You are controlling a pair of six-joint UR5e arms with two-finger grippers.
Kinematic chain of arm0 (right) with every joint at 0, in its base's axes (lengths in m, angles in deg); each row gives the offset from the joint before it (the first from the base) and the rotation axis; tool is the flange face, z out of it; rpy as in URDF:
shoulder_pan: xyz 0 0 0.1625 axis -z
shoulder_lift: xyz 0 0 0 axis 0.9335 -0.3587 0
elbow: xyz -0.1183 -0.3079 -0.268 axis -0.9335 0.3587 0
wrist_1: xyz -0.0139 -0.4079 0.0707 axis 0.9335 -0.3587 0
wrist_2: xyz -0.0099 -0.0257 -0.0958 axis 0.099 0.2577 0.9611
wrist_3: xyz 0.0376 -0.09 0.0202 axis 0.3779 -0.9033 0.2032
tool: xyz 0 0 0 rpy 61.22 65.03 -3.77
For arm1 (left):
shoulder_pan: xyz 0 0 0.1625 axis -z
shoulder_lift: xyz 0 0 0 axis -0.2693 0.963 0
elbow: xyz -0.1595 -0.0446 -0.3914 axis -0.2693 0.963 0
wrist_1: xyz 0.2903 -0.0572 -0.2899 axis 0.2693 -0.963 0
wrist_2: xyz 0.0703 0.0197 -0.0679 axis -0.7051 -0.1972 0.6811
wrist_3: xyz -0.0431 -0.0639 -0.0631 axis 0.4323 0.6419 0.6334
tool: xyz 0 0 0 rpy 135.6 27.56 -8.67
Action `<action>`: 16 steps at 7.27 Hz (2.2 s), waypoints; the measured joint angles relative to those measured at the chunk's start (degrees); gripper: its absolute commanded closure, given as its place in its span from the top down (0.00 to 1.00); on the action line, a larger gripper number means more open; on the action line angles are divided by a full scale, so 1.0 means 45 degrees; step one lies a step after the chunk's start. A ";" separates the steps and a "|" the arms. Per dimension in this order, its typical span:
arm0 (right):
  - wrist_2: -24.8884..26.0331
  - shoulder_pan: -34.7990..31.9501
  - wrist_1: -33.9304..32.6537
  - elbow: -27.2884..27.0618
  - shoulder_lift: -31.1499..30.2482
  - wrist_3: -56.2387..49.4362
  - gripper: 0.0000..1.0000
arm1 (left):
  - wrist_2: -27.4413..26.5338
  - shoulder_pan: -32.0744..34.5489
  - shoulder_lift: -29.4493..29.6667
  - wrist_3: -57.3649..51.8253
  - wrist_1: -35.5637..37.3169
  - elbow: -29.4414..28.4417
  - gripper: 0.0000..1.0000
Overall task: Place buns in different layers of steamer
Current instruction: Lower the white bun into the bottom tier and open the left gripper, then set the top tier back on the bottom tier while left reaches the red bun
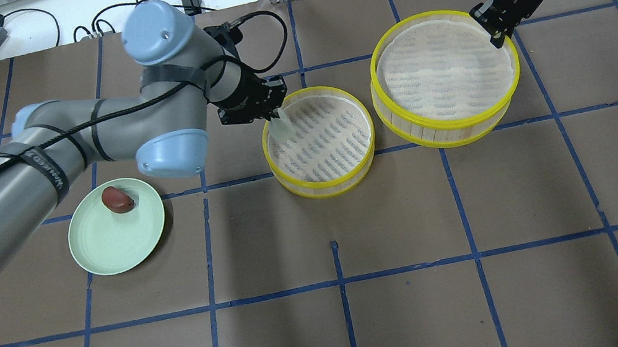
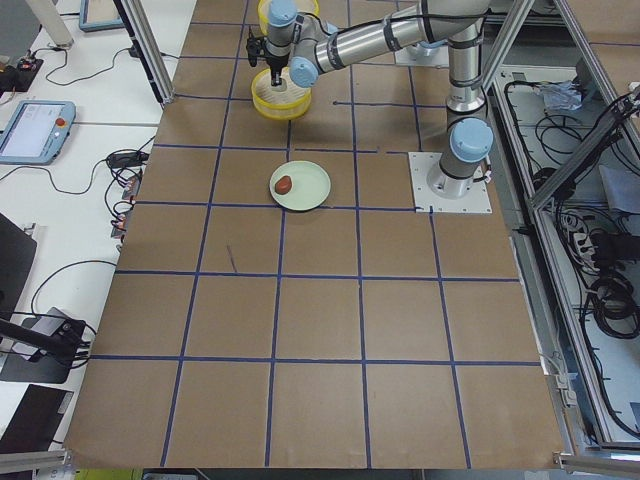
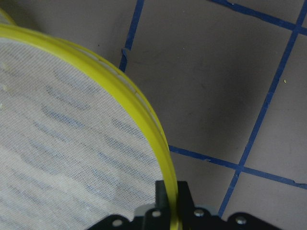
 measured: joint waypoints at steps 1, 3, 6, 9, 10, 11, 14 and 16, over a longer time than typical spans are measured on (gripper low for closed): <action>0.0007 0.0013 -0.0018 -0.0048 0.0003 0.0002 0.05 | -0.0042 0.0296 0.0348 0.0452 0.0426 0.0035 1.00; 0.0016 0.0019 -0.0024 -0.0064 -0.0039 0.0177 0.05 | -0.0312 0.0466 0.0349 0.0383 0.0593 0.0068 1.00; -0.0033 -0.0142 0.0063 -0.0011 -0.0180 0.1370 0.05 | -0.2015 -0.0354 -0.0133 -0.3316 0.0116 0.0304 1.00; -0.0085 -0.1225 -0.0354 0.0044 -0.0130 0.3270 0.05 | -0.2292 -0.4292 -0.1872 -0.9652 -0.1931 0.1824 1.00; -0.0154 -0.1857 -0.0450 0.0035 -0.0053 0.4456 0.05 | -0.2286 -0.5521 -0.2086 -1.1443 -0.2179 0.2324 1.00; -0.0185 -0.2612 -0.0594 0.0053 0.0083 0.5632 0.05 | -0.2269 -0.6273 -0.2097 -1.2585 -0.2253 0.2627 0.97; -0.0242 -0.4257 -0.1999 0.0037 0.1227 0.8072 0.05 | -0.2273 -0.6811 -0.1456 -1.3394 -0.2159 0.2794 0.93; -0.0244 -0.5036 -0.2728 -0.0014 0.1817 0.9225 0.05 | -0.2318 -0.6843 -0.1036 -1.3424 -0.1952 0.2716 0.87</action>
